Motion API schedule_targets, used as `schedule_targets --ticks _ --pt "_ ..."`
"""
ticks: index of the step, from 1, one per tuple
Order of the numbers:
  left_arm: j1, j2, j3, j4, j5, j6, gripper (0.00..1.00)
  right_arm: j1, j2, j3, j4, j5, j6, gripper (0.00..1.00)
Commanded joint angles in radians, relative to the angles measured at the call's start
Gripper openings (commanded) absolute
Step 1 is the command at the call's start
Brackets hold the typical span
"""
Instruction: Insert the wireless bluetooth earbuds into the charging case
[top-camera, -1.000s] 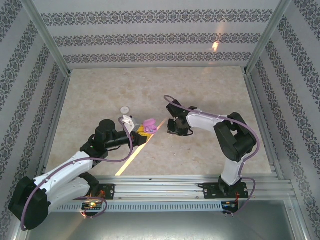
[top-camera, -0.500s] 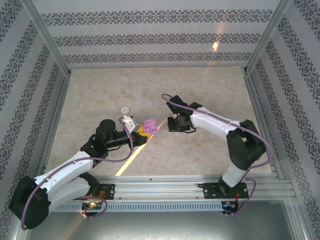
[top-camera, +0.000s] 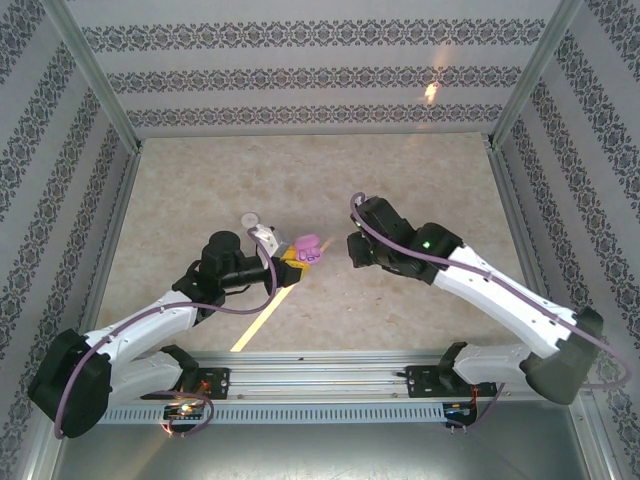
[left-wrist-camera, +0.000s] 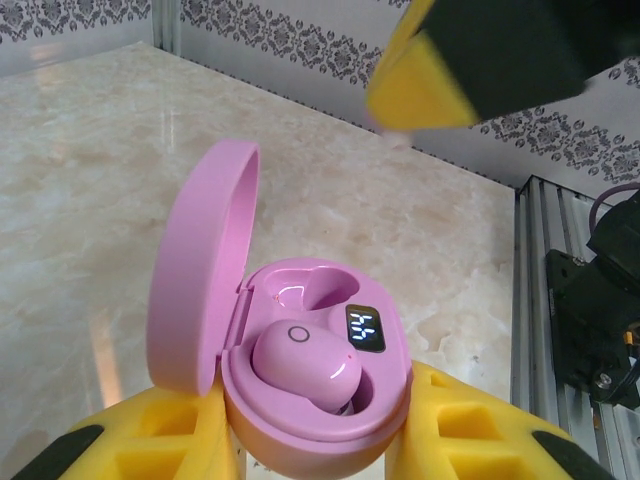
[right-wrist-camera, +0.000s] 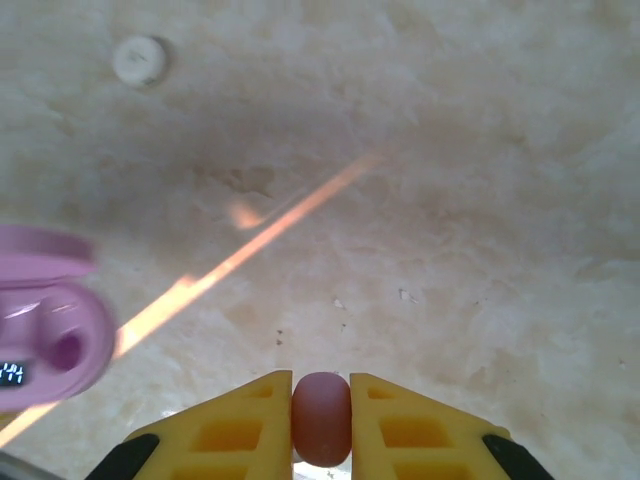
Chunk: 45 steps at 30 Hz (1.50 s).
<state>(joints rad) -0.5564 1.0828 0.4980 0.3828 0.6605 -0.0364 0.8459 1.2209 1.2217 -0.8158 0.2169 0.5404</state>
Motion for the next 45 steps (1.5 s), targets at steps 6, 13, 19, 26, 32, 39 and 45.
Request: schedule_targets --ticks 6,13,19,26,32,39,45 --pt "-0.013 -0.002 0.024 0.105 0.041 -0.060 0.04 0.105 0.050 0.137 -0.042 0.071 -0.103 0.17" --pt "-0.018 -0.010 0.013 0.111 0.045 -0.082 0.04 0.135 0.146 0.209 -0.055 0.017 -0.159 0.17" --pt "-0.029 -0.009 0.010 0.114 0.042 -0.088 0.04 0.139 0.190 0.246 -0.072 -0.010 -0.175 0.17" --pt "-0.034 -0.014 0.008 0.114 0.038 -0.085 0.04 0.141 0.219 0.251 -0.085 -0.031 -0.181 0.17" --pt "-0.036 -0.021 0.002 0.123 0.034 -0.086 0.04 0.144 0.246 0.256 -0.097 -0.036 -0.184 0.18" --pt "-0.036 -0.018 0.001 0.124 0.033 -0.083 0.04 0.145 0.272 0.266 -0.101 -0.044 -0.189 0.18" --pt "-0.036 -0.015 0.000 0.129 0.031 -0.083 0.04 0.145 0.290 0.275 -0.106 -0.055 -0.189 0.19"
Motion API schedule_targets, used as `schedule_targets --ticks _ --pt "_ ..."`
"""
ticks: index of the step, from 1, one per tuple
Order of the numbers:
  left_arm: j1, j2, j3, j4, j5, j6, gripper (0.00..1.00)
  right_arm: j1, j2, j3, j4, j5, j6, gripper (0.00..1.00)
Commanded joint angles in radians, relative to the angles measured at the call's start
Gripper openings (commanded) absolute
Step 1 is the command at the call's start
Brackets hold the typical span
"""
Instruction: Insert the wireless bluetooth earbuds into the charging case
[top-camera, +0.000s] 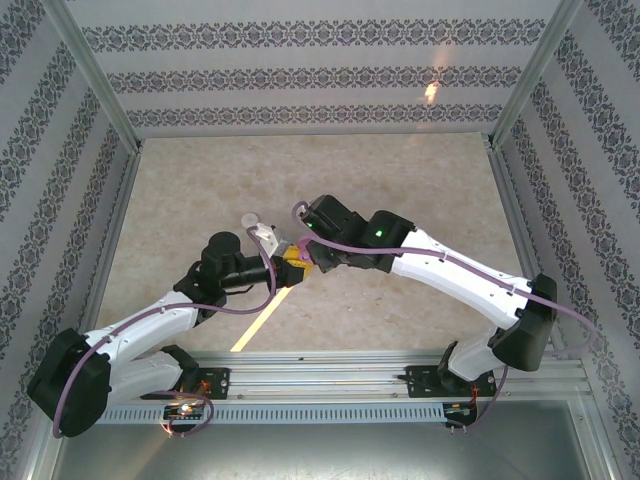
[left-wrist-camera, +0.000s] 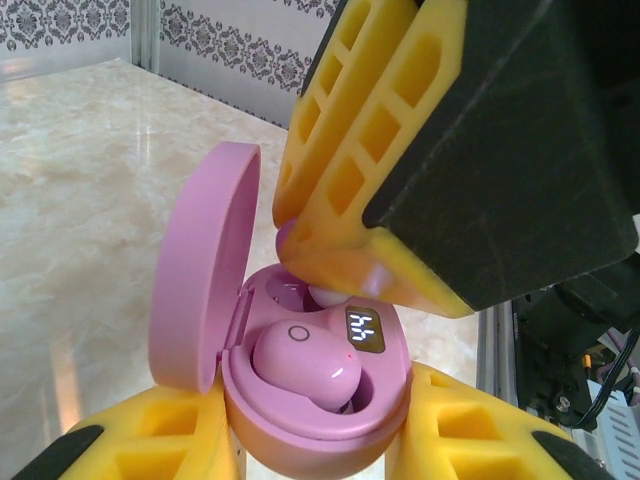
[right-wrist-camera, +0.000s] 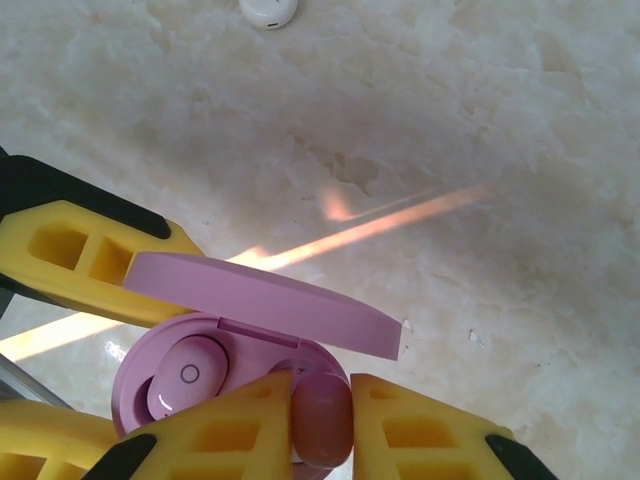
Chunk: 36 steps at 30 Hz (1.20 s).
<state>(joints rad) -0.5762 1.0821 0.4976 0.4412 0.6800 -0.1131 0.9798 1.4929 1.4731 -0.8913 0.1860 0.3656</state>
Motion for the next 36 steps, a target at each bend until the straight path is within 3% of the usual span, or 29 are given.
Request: schedule_targets --ticks 1,27,31,36 --pt "-0.016 -0.015 0.000 0.070 0.012 -0.006 0.04 0.011 0.021 0.026 -0.033 -0.028 -0.014 0.20" --pt "-0.016 -0.011 0.017 0.049 0.011 0.013 0.04 -0.002 -0.089 0.042 -0.022 -0.074 0.034 0.46" --pt "-0.016 0.003 0.035 0.055 0.021 0.013 0.04 -0.047 -0.170 0.000 0.029 -0.105 0.075 0.51" --pt "-0.017 0.018 0.052 0.074 0.030 0.000 0.04 -0.179 -0.286 -0.136 0.176 -0.255 0.186 0.59"
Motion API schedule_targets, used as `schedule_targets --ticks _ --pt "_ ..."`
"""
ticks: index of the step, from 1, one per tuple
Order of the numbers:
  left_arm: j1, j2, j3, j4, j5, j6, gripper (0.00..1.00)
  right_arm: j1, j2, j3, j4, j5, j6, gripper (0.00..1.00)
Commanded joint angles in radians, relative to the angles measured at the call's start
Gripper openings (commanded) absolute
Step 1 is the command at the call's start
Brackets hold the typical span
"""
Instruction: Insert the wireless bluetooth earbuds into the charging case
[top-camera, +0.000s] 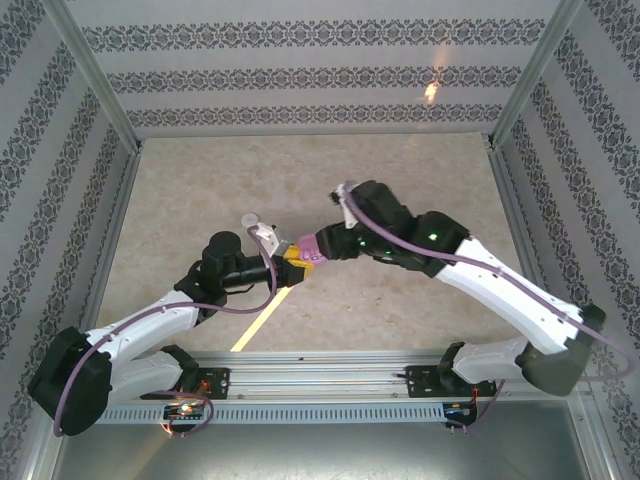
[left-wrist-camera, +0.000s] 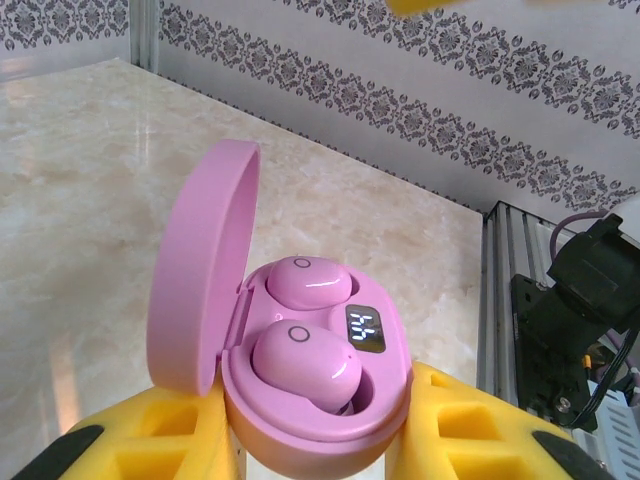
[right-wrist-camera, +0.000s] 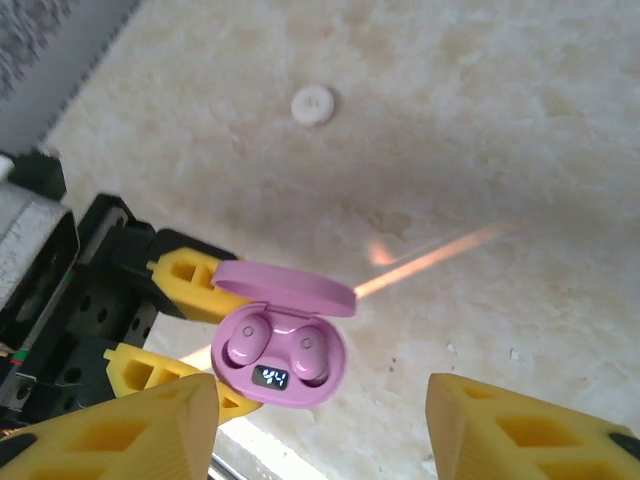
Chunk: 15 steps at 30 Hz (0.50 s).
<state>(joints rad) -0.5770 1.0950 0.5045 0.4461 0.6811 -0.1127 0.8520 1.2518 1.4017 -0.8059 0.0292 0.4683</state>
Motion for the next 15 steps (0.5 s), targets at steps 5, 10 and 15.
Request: schedule_targets --ticks 5,10,15 --pt "-0.020 0.016 0.062 0.073 0.041 0.001 0.04 -0.187 -0.076 -0.162 0.209 -0.263 0.203 0.64" --pt "-0.029 0.036 0.090 0.079 0.062 -0.008 0.04 -0.270 -0.036 -0.210 0.294 -0.402 0.301 0.65" --pt "-0.042 0.059 0.110 0.082 0.070 -0.010 0.04 -0.300 -0.014 -0.244 0.370 -0.470 0.356 0.65"
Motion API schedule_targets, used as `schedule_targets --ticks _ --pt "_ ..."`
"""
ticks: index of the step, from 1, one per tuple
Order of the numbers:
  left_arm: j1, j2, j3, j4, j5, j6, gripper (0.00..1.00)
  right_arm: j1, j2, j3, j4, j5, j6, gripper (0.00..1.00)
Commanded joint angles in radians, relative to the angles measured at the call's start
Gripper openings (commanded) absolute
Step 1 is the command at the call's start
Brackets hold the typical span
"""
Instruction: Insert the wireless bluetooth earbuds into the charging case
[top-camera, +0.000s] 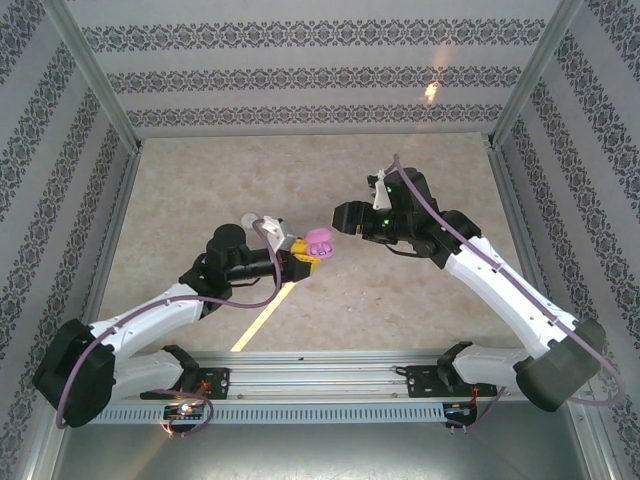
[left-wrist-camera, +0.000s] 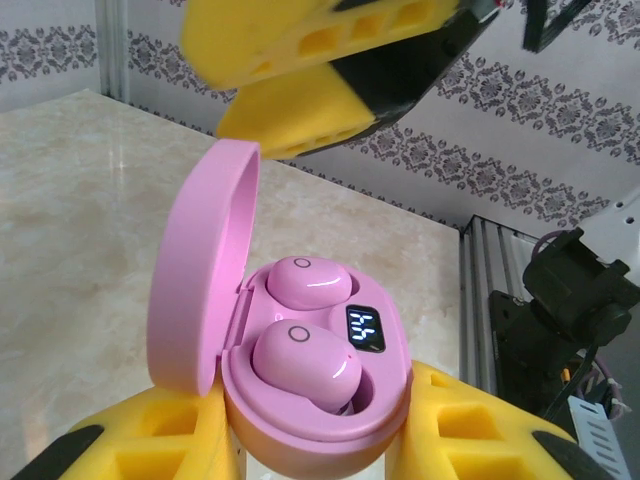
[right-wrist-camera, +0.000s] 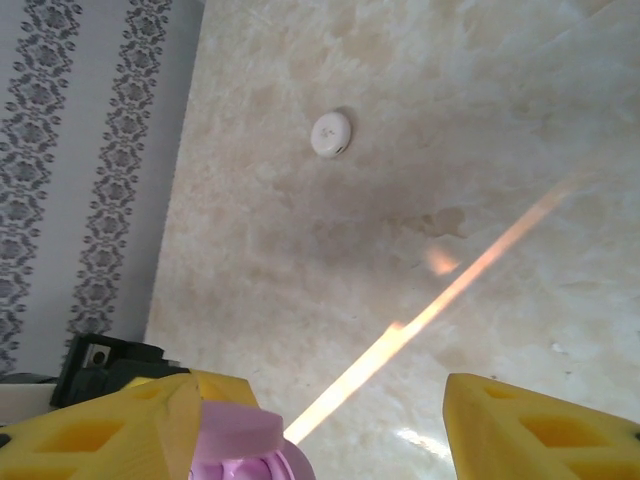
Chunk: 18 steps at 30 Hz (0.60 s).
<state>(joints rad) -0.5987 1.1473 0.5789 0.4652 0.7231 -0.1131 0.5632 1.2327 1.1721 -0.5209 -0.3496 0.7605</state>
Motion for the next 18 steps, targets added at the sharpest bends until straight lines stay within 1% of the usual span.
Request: schedule_targets --ticks 1,9,18 --pt "-0.023 0.010 0.039 0.065 0.027 -0.010 0.04 -0.016 0.009 -0.021 0.096 -0.107 0.070 0.66" --pt "-0.030 0.015 0.042 0.106 -0.004 -0.033 0.04 -0.017 0.016 -0.079 0.099 -0.167 0.080 0.65" --pt "-0.031 0.016 0.038 0.131 -0.023 -0.059 0.04 -0.020 -0.051 -0.152 0.101 -0.167 0.097 0.65"
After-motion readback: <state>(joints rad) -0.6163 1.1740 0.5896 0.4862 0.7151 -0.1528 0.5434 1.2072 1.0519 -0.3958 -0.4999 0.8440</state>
